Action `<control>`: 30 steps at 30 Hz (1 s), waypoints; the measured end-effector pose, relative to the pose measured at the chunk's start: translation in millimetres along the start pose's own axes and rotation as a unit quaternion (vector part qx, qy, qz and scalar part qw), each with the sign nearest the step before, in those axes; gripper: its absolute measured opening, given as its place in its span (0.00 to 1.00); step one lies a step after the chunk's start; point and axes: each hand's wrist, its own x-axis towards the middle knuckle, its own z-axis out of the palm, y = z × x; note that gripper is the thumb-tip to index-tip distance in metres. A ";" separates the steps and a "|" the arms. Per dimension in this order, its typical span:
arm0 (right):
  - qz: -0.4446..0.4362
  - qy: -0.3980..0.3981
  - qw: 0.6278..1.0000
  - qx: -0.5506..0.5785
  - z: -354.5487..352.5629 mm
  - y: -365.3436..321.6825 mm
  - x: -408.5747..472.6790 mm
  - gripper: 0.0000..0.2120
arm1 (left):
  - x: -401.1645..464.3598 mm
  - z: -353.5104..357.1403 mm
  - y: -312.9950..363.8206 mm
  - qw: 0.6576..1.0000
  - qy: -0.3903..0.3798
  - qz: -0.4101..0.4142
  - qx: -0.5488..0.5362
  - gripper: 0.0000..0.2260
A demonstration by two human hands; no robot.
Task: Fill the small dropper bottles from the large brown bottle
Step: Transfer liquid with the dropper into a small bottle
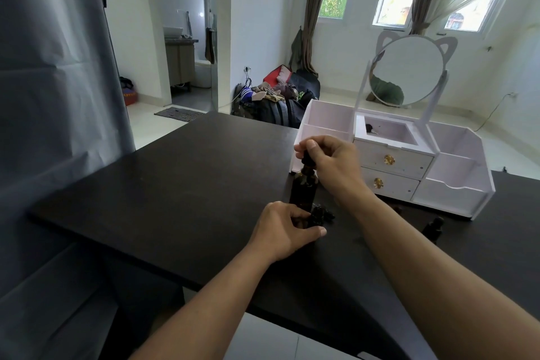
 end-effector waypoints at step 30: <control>-0.052 0.050 0.997 0.030 -18.5 -34.7 6.4 0.04 | 2.5 0.3 -2.0 1.000 0.003 0.016 0.014 0.20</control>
